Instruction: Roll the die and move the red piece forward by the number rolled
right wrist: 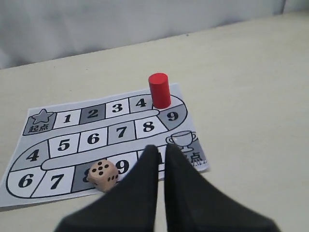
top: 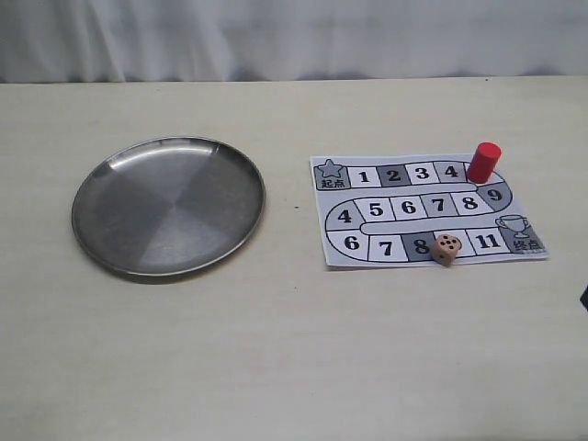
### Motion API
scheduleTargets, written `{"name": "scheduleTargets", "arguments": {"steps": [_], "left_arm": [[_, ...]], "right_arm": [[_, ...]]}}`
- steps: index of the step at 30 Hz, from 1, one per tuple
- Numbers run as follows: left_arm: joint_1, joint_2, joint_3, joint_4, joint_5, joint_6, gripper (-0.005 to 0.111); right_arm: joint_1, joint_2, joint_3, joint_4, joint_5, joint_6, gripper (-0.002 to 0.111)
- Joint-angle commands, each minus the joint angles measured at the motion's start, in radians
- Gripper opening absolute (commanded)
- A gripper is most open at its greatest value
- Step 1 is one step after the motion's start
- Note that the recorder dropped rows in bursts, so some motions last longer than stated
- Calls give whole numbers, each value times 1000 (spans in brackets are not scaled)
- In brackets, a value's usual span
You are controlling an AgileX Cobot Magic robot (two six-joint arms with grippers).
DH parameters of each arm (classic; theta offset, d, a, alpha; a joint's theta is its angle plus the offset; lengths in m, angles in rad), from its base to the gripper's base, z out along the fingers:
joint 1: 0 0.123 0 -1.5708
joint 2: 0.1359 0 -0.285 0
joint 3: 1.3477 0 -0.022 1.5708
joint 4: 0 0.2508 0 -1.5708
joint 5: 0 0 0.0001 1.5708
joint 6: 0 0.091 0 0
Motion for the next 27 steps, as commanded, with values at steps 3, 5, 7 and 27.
{"name": "scheduleTargets", "arguments": {"steps": [3,5,7,27], "left_arm": [[-7,-5,2,1,-9,3,0],[-7,-5,2,1,-9,3,0],[-7,-5,2,1,-9,3,0],[-7,-5,2,1,-9,3,0]], "right_arm": [[-2,-143,33,-119,-23,41,4],[-2,-171,33,-119,-19,41,4],[-2,-186,33,-119,-19,41,4],[-2,-597,33,-119,313,12,4]]}}
